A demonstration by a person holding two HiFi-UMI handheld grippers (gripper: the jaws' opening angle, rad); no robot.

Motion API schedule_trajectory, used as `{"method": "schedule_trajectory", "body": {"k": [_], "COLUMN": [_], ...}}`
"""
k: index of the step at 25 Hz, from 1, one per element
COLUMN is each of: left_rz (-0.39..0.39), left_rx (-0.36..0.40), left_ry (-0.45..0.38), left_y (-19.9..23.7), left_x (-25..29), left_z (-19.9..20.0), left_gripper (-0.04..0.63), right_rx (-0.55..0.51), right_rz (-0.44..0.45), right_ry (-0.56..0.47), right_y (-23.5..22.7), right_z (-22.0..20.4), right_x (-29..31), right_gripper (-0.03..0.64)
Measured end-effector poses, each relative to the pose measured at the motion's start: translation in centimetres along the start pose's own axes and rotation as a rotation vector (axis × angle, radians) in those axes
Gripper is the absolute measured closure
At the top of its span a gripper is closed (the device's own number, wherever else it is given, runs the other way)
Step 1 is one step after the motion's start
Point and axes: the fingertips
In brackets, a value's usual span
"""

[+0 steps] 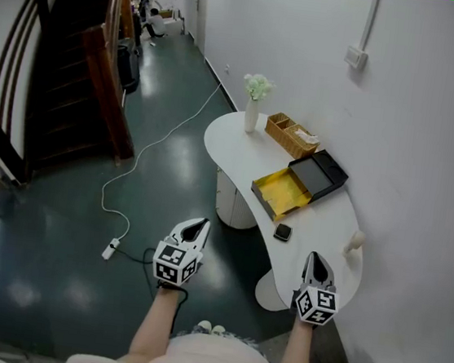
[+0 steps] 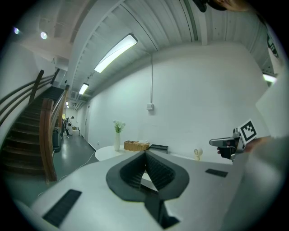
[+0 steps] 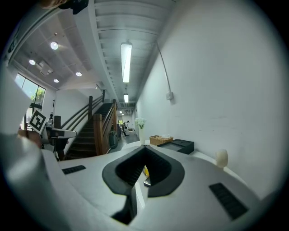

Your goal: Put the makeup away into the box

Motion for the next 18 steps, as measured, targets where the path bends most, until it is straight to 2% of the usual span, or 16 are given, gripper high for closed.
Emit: {"method": "schedule_trajectory", "body": {"k": [4,9,13,16,18], "left_rz": [0.004,0.012,0.021,0.027,0.034], "left_rx": [-0.001,0.001,0.003,0.005,0.005], "left_ry": [0.003,0.016,0.022,0.024,0.026], "left_y": [0.0,-0.1,0.0,0.1,0.2], "left_x": [0.1,-0.3,-0.6,-0.7,-1.1], "left_z": [0.0,-0.3,-0.3,-0.4,-0.5], "left_gripper": [0.569,0.569,0.569,0.569,0.569], "right_rx": [0.001,0.036,0.044,0.05,0.058], "right_rz": [0.053,0.1,0.082,0.071,0.068], "right_ry": [-0.015,-0.032,-0.094,-0.107,-0.101], "right_y": [0.8,1.8,1.9,1.7,1.6], "right_z": [0.3,0.9,2.2,2.2,1.9], "right_x": [0.3,0.7,0.8,1.0,0.9], "right_gripper": [0.59,0.355,0.202,0.137,0.118]}}
Point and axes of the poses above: the fingertips, and each gripper's own axes: x forward along the fingers, y to its left, z out of its top, and after that the axes turned 10 degrees about -y, right-handed
